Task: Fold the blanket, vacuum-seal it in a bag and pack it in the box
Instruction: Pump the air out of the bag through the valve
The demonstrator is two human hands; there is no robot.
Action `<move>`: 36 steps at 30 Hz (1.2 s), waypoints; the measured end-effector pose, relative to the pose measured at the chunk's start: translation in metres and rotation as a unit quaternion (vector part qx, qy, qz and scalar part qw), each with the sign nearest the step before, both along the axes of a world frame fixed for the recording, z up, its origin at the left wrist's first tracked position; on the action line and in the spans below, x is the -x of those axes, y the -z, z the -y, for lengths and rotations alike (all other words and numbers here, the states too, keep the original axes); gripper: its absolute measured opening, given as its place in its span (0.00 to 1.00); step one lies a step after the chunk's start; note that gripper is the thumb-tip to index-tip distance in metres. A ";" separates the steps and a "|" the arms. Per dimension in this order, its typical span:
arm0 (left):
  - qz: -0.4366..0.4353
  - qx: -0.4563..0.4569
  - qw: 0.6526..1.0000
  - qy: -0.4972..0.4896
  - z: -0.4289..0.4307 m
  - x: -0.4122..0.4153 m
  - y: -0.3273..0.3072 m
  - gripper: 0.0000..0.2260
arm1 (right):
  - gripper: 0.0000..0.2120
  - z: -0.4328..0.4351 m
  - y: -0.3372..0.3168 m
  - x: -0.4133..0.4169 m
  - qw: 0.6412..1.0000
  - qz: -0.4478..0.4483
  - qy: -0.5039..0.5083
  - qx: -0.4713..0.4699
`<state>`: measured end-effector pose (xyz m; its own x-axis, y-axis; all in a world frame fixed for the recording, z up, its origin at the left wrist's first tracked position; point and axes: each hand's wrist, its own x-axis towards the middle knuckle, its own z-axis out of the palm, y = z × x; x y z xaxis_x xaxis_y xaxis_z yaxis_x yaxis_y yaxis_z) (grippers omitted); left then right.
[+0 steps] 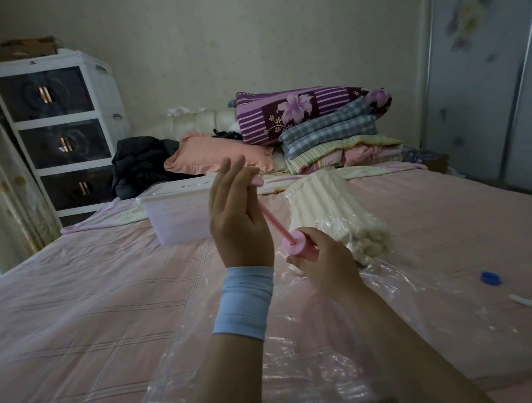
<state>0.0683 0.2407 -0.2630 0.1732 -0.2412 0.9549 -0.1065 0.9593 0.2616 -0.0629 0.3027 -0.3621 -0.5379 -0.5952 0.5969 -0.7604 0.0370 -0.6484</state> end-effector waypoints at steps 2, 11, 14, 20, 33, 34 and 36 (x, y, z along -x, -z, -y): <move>0.036 -0.033 0.999 0.018 0.001 0.006 0.016 0.08 | 0.25 0.002 0.001 -0.001 1.000 -0.006 0.004 0.003; 0.120 -0.029 0.990 0.066 -0.001 0.006 0.020 0.07 | 0.25 0.001 -0.001 0.004 1.000 0.010 0.003 0.003; 0.019 0.023 0.999 0.021 -0.005 0.001 -0.008 0.07 | 0.24 -0.002 -0.001 0.007 0.999 0.035 0.001 0.007; 0.181 -0.096 0.976 0.069 0.000 0.021 0.048 0.09 | 0.22 0.002 0.002 0.004 1.000 0.022 0.001 0.009; 0.027 0.012 0.999 0.022 -0.011 0.015 -0.006 0.07 | 0.24 -0.004 0.000 0.008 0.998 0.056 0.000 0.014; 0.051 -0.005 0.998 0.025 -0.008 0.017 0.006 0.08 | 0.25 -0.003 0.001 0.008 0.999 0.052 0.004 0.014; 0.151 -0.055 0.986 0.052 -0.005 0.022 0.035 0.08 | 0.25 -0.001 0.002 0.007 0.999 0.046 0.001 0.013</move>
